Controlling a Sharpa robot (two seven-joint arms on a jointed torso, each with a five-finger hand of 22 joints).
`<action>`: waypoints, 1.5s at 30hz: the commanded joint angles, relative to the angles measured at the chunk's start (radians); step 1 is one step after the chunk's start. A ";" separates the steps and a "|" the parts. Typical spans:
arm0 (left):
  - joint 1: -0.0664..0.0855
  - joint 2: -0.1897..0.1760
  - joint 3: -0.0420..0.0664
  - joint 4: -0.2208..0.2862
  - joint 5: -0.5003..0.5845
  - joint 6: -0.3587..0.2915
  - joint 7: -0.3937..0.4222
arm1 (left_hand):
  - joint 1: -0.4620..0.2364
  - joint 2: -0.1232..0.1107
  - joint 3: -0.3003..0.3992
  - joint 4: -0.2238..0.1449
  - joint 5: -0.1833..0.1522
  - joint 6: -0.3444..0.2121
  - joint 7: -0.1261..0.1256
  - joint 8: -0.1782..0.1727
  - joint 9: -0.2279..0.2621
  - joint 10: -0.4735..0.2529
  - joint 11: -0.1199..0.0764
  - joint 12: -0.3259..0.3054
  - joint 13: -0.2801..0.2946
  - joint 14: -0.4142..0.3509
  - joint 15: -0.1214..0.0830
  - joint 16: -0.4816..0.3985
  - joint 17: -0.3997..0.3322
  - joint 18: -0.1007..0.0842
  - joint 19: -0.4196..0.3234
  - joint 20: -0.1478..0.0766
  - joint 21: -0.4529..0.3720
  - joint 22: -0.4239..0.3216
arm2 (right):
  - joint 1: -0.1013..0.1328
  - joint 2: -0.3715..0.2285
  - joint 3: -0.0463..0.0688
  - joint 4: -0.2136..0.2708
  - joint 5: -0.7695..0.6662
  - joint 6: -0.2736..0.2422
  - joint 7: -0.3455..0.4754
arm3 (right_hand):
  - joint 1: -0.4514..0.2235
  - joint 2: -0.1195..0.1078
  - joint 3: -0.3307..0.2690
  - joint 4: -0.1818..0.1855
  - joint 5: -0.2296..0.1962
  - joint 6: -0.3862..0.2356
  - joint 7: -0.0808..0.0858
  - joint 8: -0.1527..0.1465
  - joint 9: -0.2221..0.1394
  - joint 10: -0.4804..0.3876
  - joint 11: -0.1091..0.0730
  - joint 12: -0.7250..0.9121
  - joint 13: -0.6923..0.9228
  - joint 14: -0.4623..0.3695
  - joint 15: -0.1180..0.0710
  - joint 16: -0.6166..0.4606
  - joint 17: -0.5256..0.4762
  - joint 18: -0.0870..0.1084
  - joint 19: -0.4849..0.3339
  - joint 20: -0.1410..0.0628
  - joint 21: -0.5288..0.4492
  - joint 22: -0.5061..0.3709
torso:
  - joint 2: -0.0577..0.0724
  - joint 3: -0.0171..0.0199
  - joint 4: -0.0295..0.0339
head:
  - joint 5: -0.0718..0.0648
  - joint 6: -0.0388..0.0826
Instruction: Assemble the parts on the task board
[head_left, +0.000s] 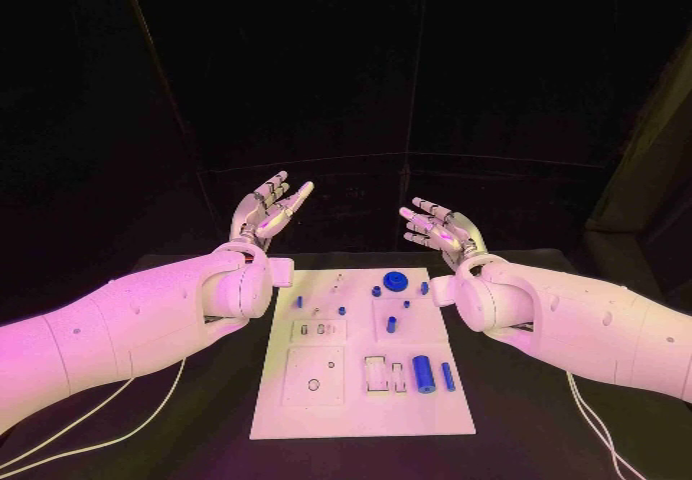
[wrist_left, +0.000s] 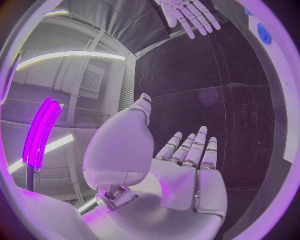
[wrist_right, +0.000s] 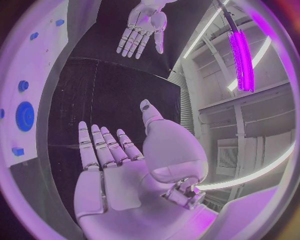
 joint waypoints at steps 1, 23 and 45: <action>0.006 0.005 -0.001 -0.010 0.025 0.095 0.067 | 0.015 0.002 0.002 0.005 0.007 0.007 0.122 0.005 0.001 0.002 0.010 0.007 0.001 0.009 0.002 0.005 0.001 0.014 0.001 0.007 0.004 0.001 | 0.010 0.013 -0.002 -0.031 -0.085 0.179 -0.053 | 0.140 0.009 0.022 -0.114 -0.020 0.252 0.132 0.040 0.022 0.367 -0.014 0.066 0.025 0.351 -0.026 0.063 0.021 0.058 0.236 0.006 0.055 0.025 | 0.000 0.0000 0.0001 | 0.000 0.000; 0.006 -0.075 -0.001 0.052 0.016 0.151 0.087 | 0.088 0.092 0.008 -0.088 0.005 0.486 0.128 0.106 0.047 0.620 0.001 0.173 0.044 0.462 -0.044 0.172 0.060 0.067 0.480 0.002 0.193 0.099 | 0.053 -0.004 -0.001 -0.110 -0.737 0.115 -0.113 | 0.136 -0.015 0.145 -0.229 -0.004 0.672 0.042 0.051 0.029 0.734 -0.127 0.049 0.020 0.773 -0.164 0.071 0.018 0.083 0.580 -0.114 0.200 0.047 | 0.040 0.0044 -0.0063 | 0.008 0.007; 0.002 -0.194 -0.003 0.241 -0.087 0.259 0.077 | 0.128 0.081 -0.011 -0.213 0.005 0.654 0.095 0.095 0.034 0.753 -0.036 0.141 0.034 0.609 -0.087 0.168 0.045 0.083 0.652 -0.023 0.256 0.108 | 0.109 0.021 0.000 -0.067 -1.399 0.268 -0.397 | 0.097 -0.111 0.228 -0.224 -0.004 0.697 -0.007 0.032 0.030 0.883 -0.195 0.019 0.035 1.002 -0.266 0.812 0.491 0.077 0.830 -0.226 0.607 0.270 | 0.134 -0.0036 0.0216 | -0.005 0.038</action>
